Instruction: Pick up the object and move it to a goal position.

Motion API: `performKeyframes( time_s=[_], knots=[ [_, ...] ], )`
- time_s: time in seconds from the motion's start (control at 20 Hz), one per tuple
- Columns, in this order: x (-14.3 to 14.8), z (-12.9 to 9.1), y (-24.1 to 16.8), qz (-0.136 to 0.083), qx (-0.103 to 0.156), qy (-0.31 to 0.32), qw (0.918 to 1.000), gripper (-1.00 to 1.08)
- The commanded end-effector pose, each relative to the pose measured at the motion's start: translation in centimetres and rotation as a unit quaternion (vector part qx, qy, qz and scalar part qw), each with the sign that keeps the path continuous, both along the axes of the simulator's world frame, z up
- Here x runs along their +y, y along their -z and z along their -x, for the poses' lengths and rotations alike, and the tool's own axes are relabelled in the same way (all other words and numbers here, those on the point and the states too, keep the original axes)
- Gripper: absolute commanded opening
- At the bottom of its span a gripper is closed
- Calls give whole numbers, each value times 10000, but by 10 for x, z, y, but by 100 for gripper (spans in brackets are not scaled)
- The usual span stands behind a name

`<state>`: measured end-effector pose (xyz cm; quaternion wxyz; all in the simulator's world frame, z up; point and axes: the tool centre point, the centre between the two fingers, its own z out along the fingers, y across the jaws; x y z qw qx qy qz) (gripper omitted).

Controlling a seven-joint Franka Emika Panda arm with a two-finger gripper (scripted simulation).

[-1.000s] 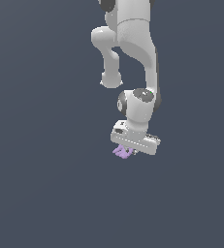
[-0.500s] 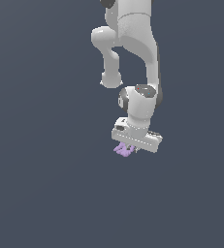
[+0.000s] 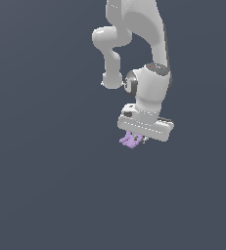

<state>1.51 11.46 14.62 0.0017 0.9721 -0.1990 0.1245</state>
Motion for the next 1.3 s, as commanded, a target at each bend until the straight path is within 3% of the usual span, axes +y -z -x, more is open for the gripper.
performKeyframes(
  time_s=[0.0, 0.75, 1.25],
  knots=[
    [8, 7, -24, -3, -5, -1, 10000, -100],
    [61, 54, -185, 10, -11, 5, 10000, -100],
    [84, 71, -249, 7, -9, -1, 10000, -100]
  ],
)
